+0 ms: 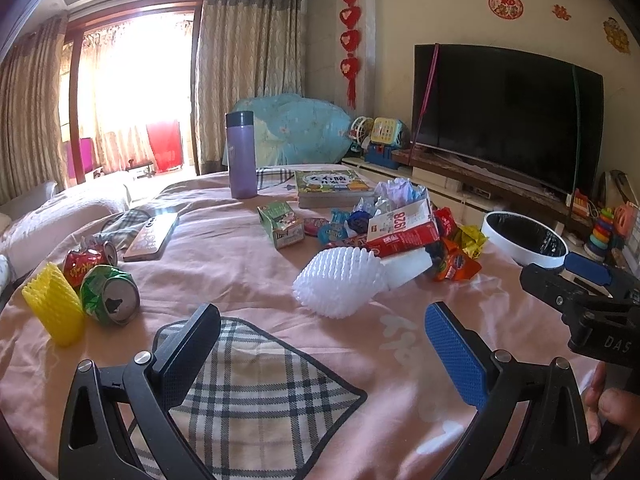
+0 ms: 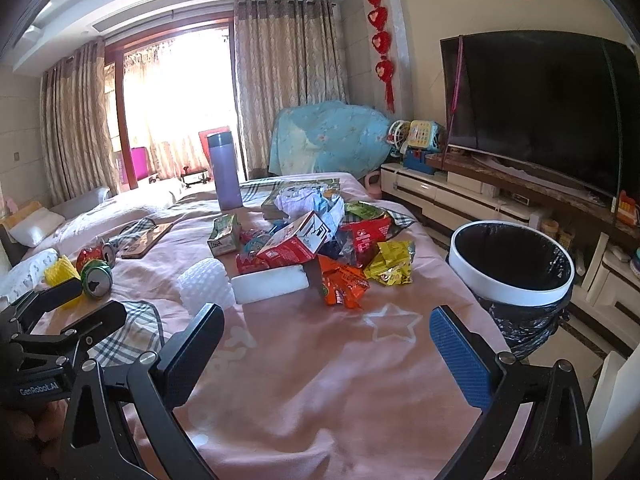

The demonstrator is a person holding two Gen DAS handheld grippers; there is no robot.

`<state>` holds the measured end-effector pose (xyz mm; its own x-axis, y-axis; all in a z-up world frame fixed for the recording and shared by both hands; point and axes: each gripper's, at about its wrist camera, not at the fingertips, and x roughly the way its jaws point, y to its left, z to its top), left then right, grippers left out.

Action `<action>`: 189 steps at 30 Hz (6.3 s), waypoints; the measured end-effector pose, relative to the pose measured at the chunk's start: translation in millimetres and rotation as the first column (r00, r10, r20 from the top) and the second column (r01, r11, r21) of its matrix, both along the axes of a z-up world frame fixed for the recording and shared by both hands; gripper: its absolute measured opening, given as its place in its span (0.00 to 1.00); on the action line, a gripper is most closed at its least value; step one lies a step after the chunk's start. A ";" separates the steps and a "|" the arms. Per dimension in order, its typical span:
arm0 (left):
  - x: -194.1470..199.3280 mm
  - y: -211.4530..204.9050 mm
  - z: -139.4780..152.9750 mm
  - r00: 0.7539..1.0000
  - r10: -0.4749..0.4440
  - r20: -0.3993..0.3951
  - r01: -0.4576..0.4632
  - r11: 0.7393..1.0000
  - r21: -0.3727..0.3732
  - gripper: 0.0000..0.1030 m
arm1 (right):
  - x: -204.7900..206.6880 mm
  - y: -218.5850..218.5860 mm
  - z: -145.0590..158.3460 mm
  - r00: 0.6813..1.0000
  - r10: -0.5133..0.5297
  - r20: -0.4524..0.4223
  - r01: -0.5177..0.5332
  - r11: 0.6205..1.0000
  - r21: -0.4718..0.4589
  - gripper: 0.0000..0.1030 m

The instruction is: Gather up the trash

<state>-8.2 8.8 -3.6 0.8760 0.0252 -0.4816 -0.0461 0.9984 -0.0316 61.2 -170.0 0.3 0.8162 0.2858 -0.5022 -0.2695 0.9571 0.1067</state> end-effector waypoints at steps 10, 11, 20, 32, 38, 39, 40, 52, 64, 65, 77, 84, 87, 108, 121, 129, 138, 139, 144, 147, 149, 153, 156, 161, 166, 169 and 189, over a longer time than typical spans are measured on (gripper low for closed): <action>27.0 5.4 0.1 0.998 -0.013 -0.059 0.013 1.000 -0.002 0.91 | 20.7 0.7 -6.8 0.999 0.012 -0.050 -0.013 1.000 -0.004 0.91; 31.7 6.0 0.2 0.997 -0.021 -0.071 0.020 1.000 -0.006 0.90 | 24.7 0.0 -7.4 0.998 0.013 -0.060 -0.013 1.000 0.000 0.88; 80.2 11.6 -6.2 0.985 -0.060 -0.161 0.055 0.998 -0.033 0.75 | 72.6 -2.4 -23.2 0.986 0.020 -0.164 -0.016 1.000 0.026 0.62; 135.1 9.2 -28.2 0.960 -0.145 -0.241 0.134 0.989 -0.063 0.38 | 113.4 0.5 -53.1 0.953 0.046 -0.299 -0.041 0.999 0.022 0.05; 129.9 13.5 -25.4 0.962 -0.158 -0.222 0.146 0.987 -0.070 0.13 | 99.7 -3.0 -46.4 0.960 0.078 -0.270 -0.068 0.997 0.044 0.01; 125.4 14.2 -22.9 0.964 -0.157 -0.213 0.146 0.987 -0.069 0.12 | 98.2 -3.1 -44.5 0.960 0.081 -0.267 -0.071 0.996 0.046 0.01; 122.0 14.2 -21.2 0.966 -0.157 -0.206 0.145 0.987 -0.070 0.12 | 94.8 -4.1 -42.2 0.962 0.083 -0.262 -0.073 0.996 0.050 0.01; 91.1 -20.2 9.4 0.948 -0.292 -0.124 0.282 0.955 -0.096 0.12 | 64.4 -28.7 -19.2 0.974 0.069 -0.216 -0.050 0.995 0.091 0.01; 141.0 -73.6 7.1 0.889 -0.434 -0.146 0.424 0.901 -0.095 0.12 | 59.6 -99.8 -6.0 0.977 -0.046 -0.207 0.073 0.989 0.126 0.01; 147.9 -79.9 7.0 0.882 -0.447 -0.146 0.438 0.894 -0.092 0.12 | 61.0 -106.5 -5.3 0.976 -0.057 -0.208 0.085 0.988 0.127 0.01; 231.5 -132.4 6.8 0.832 -0.539 -0.134 0.534 0.842 -0.076 0.12 | 92.4 -178.2 -6.0 0.958 -0.162 -0.235 0.198 0.970 0.139 0.01; 279.9 -164.1 4.3 0.810 -0.567 -0.150 0.559 0.824 -0.097 0.12 | 122.0 -204.9 -8.5 0.950 -0.175 -0.259 0.214 0.968 0.130 0.01; 301.6 -174.3 -1.8 0.805 -0.570 -0.166 0.558 0.821 -0.115 0.12 | 136.6 -215.3 -13.7 0.944 -0.177 -0.278 0.218 0.968 0.125 0.01; 355.7 -207.9 -14.5 0.807 -0.545 -0.225 0.526 0.838 -0.145 0.49 | 180.9 -250.7 -39.6 0.919 -0.203 -0.338 0.255 0.960 0.117 0.35; 260.5 -129.3 -11.4 0.844 -0.496 -0.205 0.472 0.868 -0.155 0.67 | 132.6 -205.9 -29.6 0.941 -0.169 -0.292 0.231 0.954 0.192 0.83; 213.5 -80.7 -6.6 0.871 -0.446 -0.207 0.425 0.894 -0.139 0.68 | 108.3 -152.9 -27.3 0.955 -0.111 -0.274 0.166 0.968 0.187 0.85; 171.0 -34.9 -0.3 0.910 -0.351 -0.222 0.334 0.936 -0.108 0.73 | 107.5 -91.4 -35.7 0.956 -0.010 -0.293 0.060 0.985 0.164 0.87; 167.7 -30.0 0.4 0.914 -0.340 -0.223 0.324 0.940 -0.107 0.74 | 107.8 -86.5 -36.3 0.956 -0.001 -0.292 0.051 0.985 0.163 0.87; 168.6 -14.5 0.8 0.913 -0.327 -0.246 0.310 0.945 -0.104 0.80 | 118.8 -66.7 -39.6 0.955 0.032 -0.294 0.012 0.989 0.147 0.87; 175.5 -12.5 -3.6 0.895 -0.352 -0.274 0.342 0.936 -0.088 0.84 | 131.4 -58.0 -42.2 0.951 0.043 -0.306 -0.003 0.992 0.129 0.87; 184.3 -14.4 -5.5 0.878 -0.373 -0.300 0.369 0.927 -0.074 0.84 | 138.0 -54.0 -43.7 0.949 0.045 -0.311 -0.007 0.993 0.122 0.87; 199.0 -16.5 -7.9 0.855 -0.410 -0.319 0.414 0.909 -0.059 0.84 | 153.3 -49.0 -47.2 0.947 0.049 -0.317 -0.011 0.993 0.120 0.86; 205.4 -21.0 -10.4 0.849 -0.418 -0.323 0.430 0.902 -0.037 0.82 | 163.5 -45.5 -52.5 0.943 0.045 -0.328 -0.008 0.993 0.114 0.76; 207.7 -21.5 -17.3 0.832 -0.433 -0.346 0.450 0.892 -0.033 0.57 | 170.0 -45.0 -60.7 0.937 0.028 -0.349 0.007 0.995 0.098 0.16; 198.0 -18.8 -10.8 0.836 -0.437 -0.333 0.426 0.898 -0.107 0.54 | 155.4 -52.6 -57.7 0.944 0.033 -0.329 0.002 0.994 0.105 0.01; 186.6 -22.7 -4.7 0.840 -0.445 -0.309 0.421 0.895 -0.146 0.53 | 145.2 -58.0 -53.5 0.947 0.039 -0.319 -0.003 0.994 0.112 0.01; 199.1 -81.8 16.6 0.860 -0.444 -0.253 0.413 0.895 -0.169 0.53 | 101.1 -124.8 -24.7 0.961 -0.014 -0.276 0.050 0.991 0.124 0.01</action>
<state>190.9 -73.1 13.0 0.6184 -0.3865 -0.6843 0.3628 0.9128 -0.1877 162.2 -294.8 -24.4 0.6625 0.3381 -0.6684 -0.1818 0.9382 0.2944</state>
